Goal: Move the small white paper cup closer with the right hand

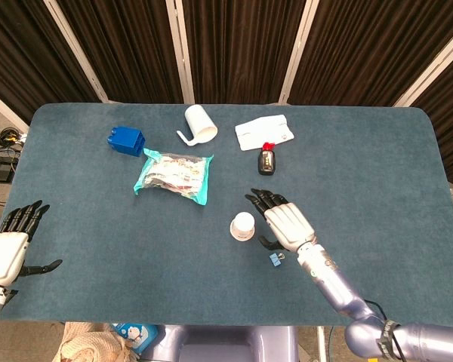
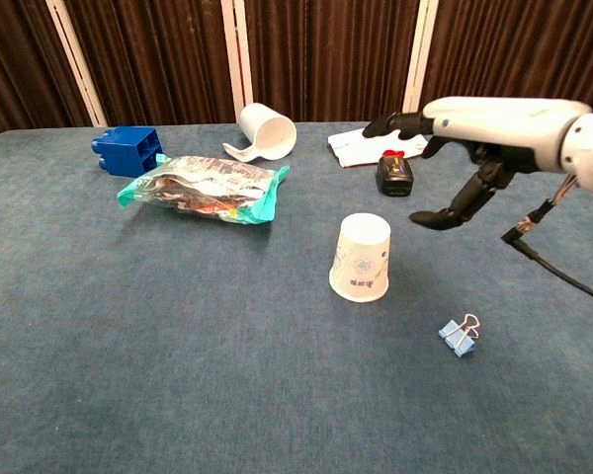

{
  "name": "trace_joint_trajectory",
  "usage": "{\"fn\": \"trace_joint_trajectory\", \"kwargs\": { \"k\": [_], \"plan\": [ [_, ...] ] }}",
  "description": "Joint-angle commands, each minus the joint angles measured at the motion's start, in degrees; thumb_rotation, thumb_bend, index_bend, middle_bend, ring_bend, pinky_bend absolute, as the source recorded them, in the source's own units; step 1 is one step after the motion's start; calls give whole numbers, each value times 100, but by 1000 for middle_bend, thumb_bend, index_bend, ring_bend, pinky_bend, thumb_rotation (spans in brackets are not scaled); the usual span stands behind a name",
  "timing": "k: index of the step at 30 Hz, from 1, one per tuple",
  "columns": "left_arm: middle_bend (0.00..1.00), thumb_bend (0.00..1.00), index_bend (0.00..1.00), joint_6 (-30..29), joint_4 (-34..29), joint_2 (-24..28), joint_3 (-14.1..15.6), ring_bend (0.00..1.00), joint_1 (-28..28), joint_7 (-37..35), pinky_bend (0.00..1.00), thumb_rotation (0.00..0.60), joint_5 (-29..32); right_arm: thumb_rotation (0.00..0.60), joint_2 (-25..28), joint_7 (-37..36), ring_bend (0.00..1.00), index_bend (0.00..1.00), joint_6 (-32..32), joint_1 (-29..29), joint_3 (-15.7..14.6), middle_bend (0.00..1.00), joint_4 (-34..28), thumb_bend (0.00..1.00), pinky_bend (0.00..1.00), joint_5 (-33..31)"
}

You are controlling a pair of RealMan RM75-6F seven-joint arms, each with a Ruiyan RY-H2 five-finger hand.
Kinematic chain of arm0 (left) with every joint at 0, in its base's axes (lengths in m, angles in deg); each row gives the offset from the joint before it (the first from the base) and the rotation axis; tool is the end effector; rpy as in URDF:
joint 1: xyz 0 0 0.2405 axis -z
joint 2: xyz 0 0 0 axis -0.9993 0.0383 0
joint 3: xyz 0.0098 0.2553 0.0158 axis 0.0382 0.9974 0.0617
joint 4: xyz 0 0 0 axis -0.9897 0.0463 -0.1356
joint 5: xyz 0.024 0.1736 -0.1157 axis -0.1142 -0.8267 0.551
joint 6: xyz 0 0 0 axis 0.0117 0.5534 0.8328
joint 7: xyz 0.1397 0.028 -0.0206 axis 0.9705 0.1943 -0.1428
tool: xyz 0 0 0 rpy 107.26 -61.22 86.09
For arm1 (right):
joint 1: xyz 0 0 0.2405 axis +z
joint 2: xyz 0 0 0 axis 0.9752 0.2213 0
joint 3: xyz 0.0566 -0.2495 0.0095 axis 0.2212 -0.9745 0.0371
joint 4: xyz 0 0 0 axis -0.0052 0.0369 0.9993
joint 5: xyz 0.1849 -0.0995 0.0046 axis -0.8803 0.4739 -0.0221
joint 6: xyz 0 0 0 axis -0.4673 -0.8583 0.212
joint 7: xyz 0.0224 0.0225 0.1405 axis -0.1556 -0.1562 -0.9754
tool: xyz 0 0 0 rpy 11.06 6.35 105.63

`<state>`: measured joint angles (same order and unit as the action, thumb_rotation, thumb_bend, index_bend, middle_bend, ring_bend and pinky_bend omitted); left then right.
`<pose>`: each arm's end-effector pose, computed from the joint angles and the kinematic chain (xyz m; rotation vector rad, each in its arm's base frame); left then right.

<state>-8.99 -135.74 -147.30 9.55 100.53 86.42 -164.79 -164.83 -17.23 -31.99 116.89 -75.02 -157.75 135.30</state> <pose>-0.2949 0.2016 0.1467 -1.4887 -1.0170 -0.8447 -0.1045 -0.3066 0.0304 1.9190 -1.0667 0.9691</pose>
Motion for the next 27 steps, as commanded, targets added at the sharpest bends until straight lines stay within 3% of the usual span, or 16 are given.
{"fn": "trace_joint_trajectory", "kwargs": {
  "k": [1, 8, 20, 27],
  "plan": [
    [0, 42, 0, 25, -13, 11, -28, 0, -8, -8, 36, 600, 27, 600, -200, 95, 41, 0, -53, 174, -43, 32, 171, 361, 151, -248],
    [0, 41, 0, 149, -36, 47, -69, 0, -18, 27, 34, 600, 92, 600, -581, 207, 126, 28, 25, 455, -111, 122, 467, 361, 179, -586],
    [0, 41, 0, 283, -69, 95, -154, 0, -33, -31, 18, 600, 163, 600, -958, 356, 139, 38, 51, 805, -274, 126, 834, 360, 197, -1027],
    [0, 41, 0, 352, -92, 108, -182, 0, -39, -21, 18, 600, 188, 600, -1106, 332, 226, 203, 108, 880, -373, 205, 1064, 361, 293, -1182]
  ]
}}
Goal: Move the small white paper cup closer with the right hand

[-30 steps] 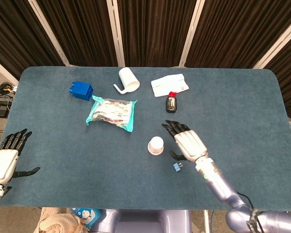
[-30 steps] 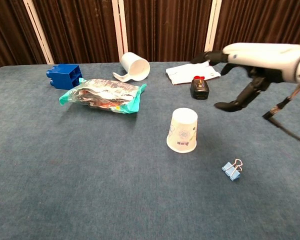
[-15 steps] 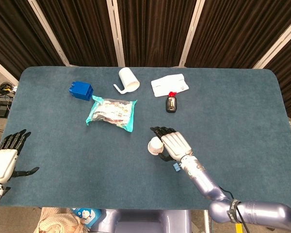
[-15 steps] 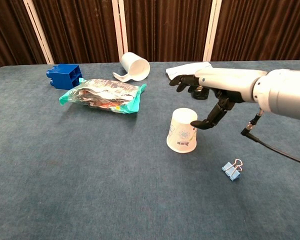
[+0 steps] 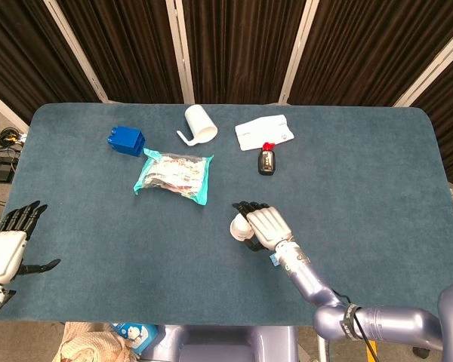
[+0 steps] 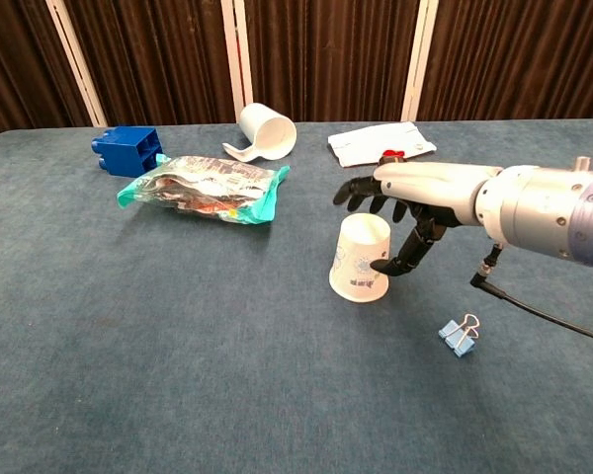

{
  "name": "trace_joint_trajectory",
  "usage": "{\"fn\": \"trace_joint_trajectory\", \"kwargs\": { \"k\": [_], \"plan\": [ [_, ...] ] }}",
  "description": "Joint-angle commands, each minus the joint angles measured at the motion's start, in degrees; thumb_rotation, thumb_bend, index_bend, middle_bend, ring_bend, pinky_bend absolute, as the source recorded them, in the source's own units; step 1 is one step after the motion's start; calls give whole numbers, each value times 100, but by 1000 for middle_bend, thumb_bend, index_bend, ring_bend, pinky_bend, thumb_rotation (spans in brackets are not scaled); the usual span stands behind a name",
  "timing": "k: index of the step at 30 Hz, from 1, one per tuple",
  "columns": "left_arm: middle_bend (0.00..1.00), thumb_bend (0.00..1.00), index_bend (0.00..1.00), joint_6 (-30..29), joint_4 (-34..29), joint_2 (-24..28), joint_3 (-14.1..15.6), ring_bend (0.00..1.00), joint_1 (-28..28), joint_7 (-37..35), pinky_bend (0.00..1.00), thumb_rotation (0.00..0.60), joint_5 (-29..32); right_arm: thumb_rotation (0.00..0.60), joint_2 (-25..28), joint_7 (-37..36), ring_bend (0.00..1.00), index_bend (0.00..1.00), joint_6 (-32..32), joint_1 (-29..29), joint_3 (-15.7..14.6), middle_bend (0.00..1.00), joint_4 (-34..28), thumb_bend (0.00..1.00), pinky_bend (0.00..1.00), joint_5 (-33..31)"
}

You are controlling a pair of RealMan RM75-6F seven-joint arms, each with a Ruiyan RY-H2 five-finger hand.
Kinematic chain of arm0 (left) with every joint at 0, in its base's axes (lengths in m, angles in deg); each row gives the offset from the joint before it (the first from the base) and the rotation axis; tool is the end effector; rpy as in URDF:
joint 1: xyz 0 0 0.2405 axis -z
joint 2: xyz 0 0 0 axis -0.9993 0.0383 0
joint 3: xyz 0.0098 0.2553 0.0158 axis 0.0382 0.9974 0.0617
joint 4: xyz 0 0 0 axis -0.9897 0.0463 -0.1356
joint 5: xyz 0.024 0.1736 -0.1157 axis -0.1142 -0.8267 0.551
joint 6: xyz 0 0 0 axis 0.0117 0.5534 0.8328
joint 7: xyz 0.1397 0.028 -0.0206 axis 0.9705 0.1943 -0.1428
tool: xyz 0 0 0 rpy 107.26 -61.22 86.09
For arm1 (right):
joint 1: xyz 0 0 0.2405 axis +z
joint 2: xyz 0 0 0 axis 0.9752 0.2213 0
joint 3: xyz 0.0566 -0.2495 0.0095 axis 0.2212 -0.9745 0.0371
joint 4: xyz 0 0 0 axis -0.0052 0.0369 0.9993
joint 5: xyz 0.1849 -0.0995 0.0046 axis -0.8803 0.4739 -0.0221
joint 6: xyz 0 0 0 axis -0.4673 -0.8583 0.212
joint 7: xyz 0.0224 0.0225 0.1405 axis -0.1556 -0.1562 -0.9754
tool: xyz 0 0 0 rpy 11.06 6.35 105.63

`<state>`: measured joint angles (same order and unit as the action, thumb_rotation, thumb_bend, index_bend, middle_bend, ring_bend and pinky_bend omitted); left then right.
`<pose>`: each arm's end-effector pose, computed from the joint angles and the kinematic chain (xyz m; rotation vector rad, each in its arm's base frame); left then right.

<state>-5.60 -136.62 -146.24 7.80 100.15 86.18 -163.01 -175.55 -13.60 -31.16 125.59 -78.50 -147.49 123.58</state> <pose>-0.2981 0.2049 0.1484 -1.4748 -1.0604 -0.8138 -0.0992 -0.3212 -0.0294 1.9420 -1.1315 0.8393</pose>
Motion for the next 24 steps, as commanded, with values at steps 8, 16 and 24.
{"fn": "trace_joint_trajectory", "kwargs": {
  "k": [8, 16, 24],
  "plan": [
    [0, 41, 0, 33, -22, -3, -30, 0, -12, 10, 18, 600, -15, 600, -120, -119, 364, 394, 123, 10, -101, 327, 131, 360, 381, 70],
    [0, 41, 0, 46, -15, -7, -61, 0, -27, 6, 18, 600, -17, 600, -7, -181, 374, 417, 254, -8, -107, 336, 0, 360, 390, 196],
    [0, 42, 0, 36, -8, -19, -76, 0, -46, 29, 18, 600, -46, 600, 722, -61, 374, 416, 542, -151, -162, 336, -646, 360, 390, 407]
  ]
}}
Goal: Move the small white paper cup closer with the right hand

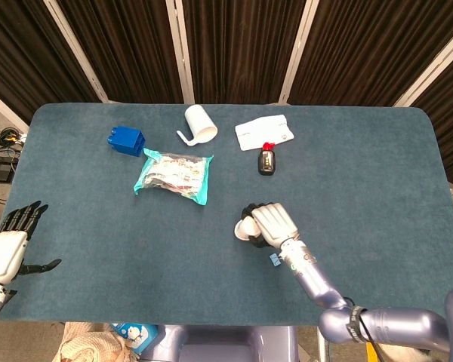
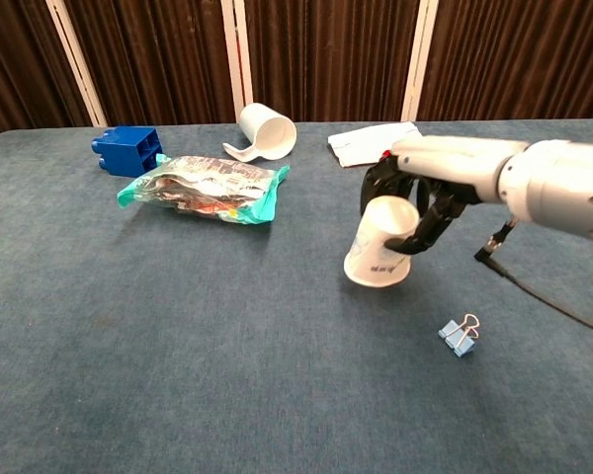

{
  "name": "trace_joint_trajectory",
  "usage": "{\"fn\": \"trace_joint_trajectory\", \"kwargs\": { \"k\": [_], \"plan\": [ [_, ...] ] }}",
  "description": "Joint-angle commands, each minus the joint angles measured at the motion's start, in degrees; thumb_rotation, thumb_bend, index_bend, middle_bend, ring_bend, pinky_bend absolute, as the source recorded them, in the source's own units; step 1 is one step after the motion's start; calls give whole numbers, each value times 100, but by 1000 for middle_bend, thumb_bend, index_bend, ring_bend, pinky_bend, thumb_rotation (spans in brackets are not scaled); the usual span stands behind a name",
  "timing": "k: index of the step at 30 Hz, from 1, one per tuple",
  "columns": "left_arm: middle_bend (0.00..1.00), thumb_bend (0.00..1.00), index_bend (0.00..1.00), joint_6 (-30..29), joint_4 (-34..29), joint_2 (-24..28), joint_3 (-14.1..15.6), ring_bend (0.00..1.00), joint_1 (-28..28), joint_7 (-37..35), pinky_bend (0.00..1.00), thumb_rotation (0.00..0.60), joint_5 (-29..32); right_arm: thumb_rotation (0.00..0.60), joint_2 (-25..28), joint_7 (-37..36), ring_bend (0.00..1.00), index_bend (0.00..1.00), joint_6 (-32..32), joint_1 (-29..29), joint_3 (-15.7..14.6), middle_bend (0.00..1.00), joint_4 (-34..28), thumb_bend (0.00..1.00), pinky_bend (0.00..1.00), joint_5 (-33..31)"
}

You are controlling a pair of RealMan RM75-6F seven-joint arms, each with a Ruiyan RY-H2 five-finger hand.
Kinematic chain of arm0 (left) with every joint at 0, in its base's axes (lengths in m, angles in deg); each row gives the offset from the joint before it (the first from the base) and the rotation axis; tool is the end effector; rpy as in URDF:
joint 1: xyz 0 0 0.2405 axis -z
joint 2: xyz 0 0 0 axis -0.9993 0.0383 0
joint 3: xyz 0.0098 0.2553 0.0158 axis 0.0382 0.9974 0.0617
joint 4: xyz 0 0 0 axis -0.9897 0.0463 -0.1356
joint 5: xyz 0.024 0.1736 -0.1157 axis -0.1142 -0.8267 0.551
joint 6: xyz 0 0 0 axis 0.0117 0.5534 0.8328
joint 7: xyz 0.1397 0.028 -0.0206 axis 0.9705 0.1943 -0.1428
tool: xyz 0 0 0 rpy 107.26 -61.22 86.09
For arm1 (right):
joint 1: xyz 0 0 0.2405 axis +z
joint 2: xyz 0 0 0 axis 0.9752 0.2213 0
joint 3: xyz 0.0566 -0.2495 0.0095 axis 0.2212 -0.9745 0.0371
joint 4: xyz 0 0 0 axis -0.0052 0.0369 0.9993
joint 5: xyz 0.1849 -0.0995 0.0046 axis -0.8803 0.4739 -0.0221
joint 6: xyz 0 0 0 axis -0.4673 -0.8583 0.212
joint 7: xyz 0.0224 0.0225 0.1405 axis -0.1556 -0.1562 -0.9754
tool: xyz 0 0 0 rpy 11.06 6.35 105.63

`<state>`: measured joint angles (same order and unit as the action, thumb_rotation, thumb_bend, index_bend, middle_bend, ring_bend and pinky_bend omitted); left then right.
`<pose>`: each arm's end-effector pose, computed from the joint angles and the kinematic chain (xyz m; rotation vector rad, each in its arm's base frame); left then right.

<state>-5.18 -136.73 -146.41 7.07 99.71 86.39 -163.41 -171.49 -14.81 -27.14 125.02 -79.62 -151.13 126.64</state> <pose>-0.2969 0.2051 0.1474 -1.4760 -1.0602 -0.8186 -0.1009 -0.3211 -0.0039 1.9053 -1.0653 0.8830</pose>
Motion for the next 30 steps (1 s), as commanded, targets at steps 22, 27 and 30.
{"fn": "trace_joint_trajectory", "kwargs": {
  "k": [22, 27, 30],
  "plan": [
    [0, 41, 0, -159, 121, -204, -45, 0, -46, 348, 18, 600, -155, 600, 1314, 70, 374, 417, 603, -862, -908, 336, -1755, 360, 390, 713],
    [0, 41, 0, -195, 160, -224, -69, 0, -61, 400, 18, 600, -144, 600, 1100, 239, 374, 416, 740, -943, -1014, 336, -1695, 360, 390, 770],
    [0, 42, 0, -196, 162, -223, -78, 0, -66, 404, 18, 600, -134, 600, 1020, 276, 374, 416, 753, -959, -1021, 336, -1638, 359, 390, 712]
  ]
}}
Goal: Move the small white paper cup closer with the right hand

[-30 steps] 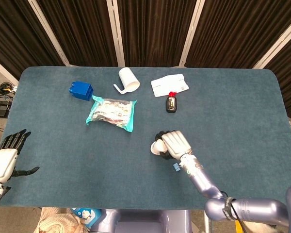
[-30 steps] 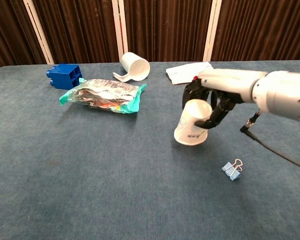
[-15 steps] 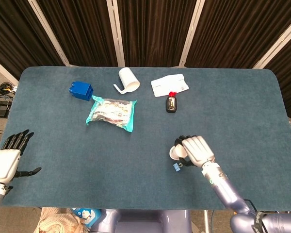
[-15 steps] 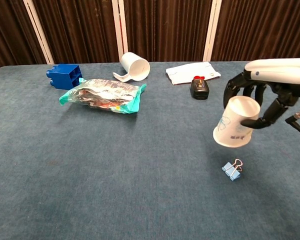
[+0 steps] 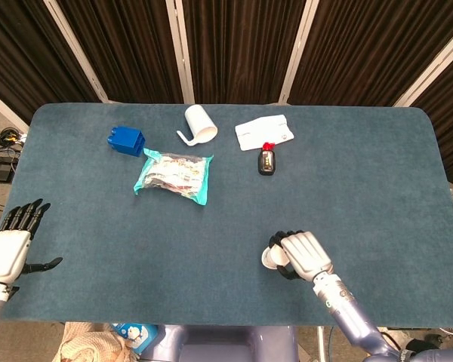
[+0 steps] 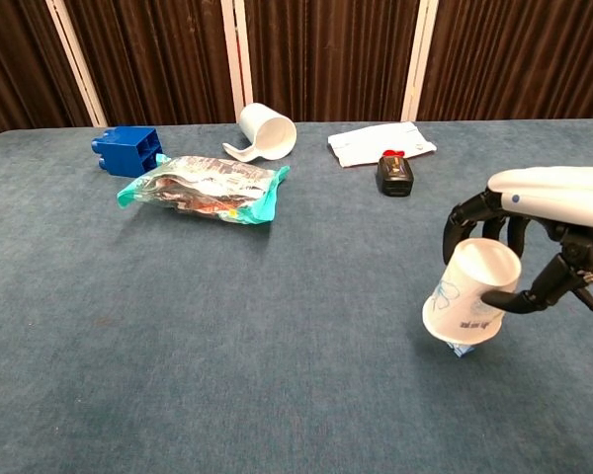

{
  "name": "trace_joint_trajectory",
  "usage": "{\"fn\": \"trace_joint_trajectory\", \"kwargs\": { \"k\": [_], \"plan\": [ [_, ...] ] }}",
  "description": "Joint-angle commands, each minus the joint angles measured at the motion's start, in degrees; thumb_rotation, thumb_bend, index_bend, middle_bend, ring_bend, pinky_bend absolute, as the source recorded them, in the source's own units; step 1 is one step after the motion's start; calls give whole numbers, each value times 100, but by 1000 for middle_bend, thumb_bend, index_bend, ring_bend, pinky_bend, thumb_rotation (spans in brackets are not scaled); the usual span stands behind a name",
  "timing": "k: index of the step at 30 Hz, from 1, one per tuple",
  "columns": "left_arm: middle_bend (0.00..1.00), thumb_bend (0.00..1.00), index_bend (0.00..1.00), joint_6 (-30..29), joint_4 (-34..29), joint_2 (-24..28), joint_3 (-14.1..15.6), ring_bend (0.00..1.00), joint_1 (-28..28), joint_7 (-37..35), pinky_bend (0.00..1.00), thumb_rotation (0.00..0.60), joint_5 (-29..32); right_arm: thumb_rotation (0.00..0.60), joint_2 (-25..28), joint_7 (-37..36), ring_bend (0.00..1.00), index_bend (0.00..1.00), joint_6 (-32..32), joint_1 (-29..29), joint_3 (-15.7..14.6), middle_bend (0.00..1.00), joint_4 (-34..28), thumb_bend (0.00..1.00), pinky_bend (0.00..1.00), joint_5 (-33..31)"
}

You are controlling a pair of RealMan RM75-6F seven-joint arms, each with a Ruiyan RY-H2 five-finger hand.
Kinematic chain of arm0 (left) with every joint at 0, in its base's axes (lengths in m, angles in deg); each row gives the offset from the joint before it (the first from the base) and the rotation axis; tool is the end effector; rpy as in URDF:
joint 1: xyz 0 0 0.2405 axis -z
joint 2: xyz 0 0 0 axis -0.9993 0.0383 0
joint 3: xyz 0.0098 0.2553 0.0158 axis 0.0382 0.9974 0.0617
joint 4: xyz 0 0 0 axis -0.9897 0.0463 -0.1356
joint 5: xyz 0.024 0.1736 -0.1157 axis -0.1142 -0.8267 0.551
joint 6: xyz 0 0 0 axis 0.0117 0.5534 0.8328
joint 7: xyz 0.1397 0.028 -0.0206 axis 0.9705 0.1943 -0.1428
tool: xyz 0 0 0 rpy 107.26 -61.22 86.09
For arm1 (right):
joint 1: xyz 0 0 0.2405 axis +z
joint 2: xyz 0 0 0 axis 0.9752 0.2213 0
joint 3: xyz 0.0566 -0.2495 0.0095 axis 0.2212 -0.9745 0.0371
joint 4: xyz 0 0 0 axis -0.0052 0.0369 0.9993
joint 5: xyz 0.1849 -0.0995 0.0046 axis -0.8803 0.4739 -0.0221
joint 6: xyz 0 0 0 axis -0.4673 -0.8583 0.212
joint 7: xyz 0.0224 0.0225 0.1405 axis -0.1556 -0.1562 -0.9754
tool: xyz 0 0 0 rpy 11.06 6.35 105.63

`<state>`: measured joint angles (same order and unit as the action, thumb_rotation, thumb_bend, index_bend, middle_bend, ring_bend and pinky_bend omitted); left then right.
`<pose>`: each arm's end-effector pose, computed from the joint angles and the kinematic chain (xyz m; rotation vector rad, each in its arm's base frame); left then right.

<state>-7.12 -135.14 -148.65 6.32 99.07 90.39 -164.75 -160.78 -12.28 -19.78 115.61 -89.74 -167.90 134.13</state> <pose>-0.2954 0.2060 0.1425 -1.4899 -0.9753 -0.8119 -0.1396 -0.2475 0.0360 1.9252 -1.0940 0.7714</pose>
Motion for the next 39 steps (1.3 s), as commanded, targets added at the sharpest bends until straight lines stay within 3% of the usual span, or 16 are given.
{"fn": "trace_joint_trajectory", "kwargs": {
  "k": [1, 9, 15, 19, 23, 29, 34, 39],
  "plan": [
    [0, 42, 0, -8, 8, -1, -7, 0, -3, 4, 18, 600, -3, 600, -80, 13, 374, 416, 14, -25, -6, 336, 57, 359, 390, -57],
    [0, 42, 0, 9, 31, -2, -42, 0, -3, -19, 18, 600, 39, 600, -312, 100, 374, 401, -51, -29, -50, 336, 223, 360, 390, -123],
    [0, 42, 0, 12, 28, 9, -48, 0, -15, -25, 18, 600, 50, 600, -418, 340, 313, 197, -4, -24, -114, 304, 273, 360, 349, -222],
    [0, 42, 0, -6, 12, 24, -51, 0, -25, -28, 18, 600, 37, 600, -397, 475, 155, 6, 123, -50, -122, 138, 182, 359, 261, -284],
    [0, 42, 0, -37, -4, 35, -47, 0, -44, -44, 18, 600, 7, 600, -255, 679, 80, 0, 284, -59, -125, 44, -15, 359, 239, -349],
    [0, 42, 0, -127, 6, 28, -52, 0, -81, -78, 18, 600, -57, 600, 214, 885, 64, 0, 626, -187, -217, 20, -354, 358, 215, -254],
    [0, 42, 0, -243, 28, 26, -29, 0, -131, -106, 17, 600, -177, 600, 785, 630, 61, 0, 1158, -573, -341, 20, -475, 358, 213, 288],
    [0, 42, 0, -323, 80, 5, 31, 0, -178, -67, 18, 600, -312, 600, 1157, -133, 23, 0, 1962, -1288, -557, 2, -98, 358, 186, 1089]
  ]
}}
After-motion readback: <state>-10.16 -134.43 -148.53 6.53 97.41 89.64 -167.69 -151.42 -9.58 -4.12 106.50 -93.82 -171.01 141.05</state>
